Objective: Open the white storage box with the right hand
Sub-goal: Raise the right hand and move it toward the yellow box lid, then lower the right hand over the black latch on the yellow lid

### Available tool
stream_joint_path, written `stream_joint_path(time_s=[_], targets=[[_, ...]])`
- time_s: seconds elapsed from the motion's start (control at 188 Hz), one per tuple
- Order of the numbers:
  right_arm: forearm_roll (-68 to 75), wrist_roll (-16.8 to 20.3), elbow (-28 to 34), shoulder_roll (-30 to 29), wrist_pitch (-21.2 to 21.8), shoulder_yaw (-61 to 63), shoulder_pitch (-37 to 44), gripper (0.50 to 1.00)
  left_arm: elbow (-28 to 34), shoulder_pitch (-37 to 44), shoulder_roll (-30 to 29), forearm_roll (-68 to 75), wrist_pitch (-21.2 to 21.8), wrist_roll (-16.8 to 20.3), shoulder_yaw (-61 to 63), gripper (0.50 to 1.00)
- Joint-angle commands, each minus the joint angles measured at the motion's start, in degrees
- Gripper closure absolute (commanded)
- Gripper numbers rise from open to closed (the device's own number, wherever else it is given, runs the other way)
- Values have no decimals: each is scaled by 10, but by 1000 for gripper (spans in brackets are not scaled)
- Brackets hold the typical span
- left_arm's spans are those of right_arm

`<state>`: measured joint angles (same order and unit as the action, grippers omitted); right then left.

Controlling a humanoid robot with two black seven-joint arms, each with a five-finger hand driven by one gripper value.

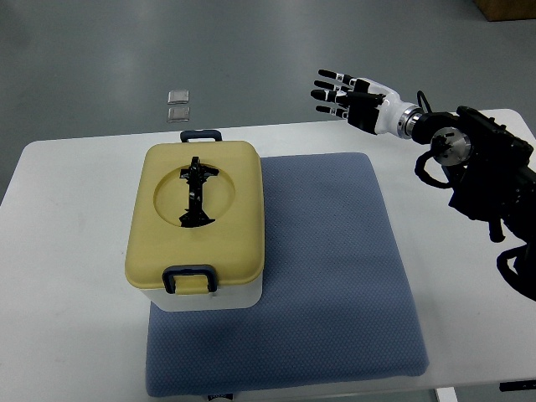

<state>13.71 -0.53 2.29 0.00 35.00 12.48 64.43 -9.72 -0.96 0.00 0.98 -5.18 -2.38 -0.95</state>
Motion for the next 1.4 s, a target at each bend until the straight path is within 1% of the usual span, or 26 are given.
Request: stream_joint_path(time_s=[0.0,0.341,0.516,0.74,0.915,1.043,1.272,1.33,1.394], targets=[[0,0,0,0,0,0,0,566,1,0,0,0,0,0,0,500],[0,-1,1,0,0,-1,4,566,1,0,0,0,0,0,-2,500],[-7,-1,2,0,0,-7,30,566,1,-1,0,-1,0,0,-3,500],[-72,-1,2,0,0,-28,69,566,1,-1,0,0,0,0,-3,500],[-124,-2,3,0,0,-52,114,566,1,-1,0,-1,0,0,-3,500],[-156,-5,3,0,0,-90,165,566,1,-1,0,0,1,0,-3,500],[-162,-13,6,0,0,-151,249,566,1,-1,0,0,0,0,-3,500],[-163,-13,24,0,0,-158,263,566,1,-1,0,0,0,0,-3,500],[-185,-13,65,1,0,-159,276,566,1,-1,0,0,0,0,-3,500]])
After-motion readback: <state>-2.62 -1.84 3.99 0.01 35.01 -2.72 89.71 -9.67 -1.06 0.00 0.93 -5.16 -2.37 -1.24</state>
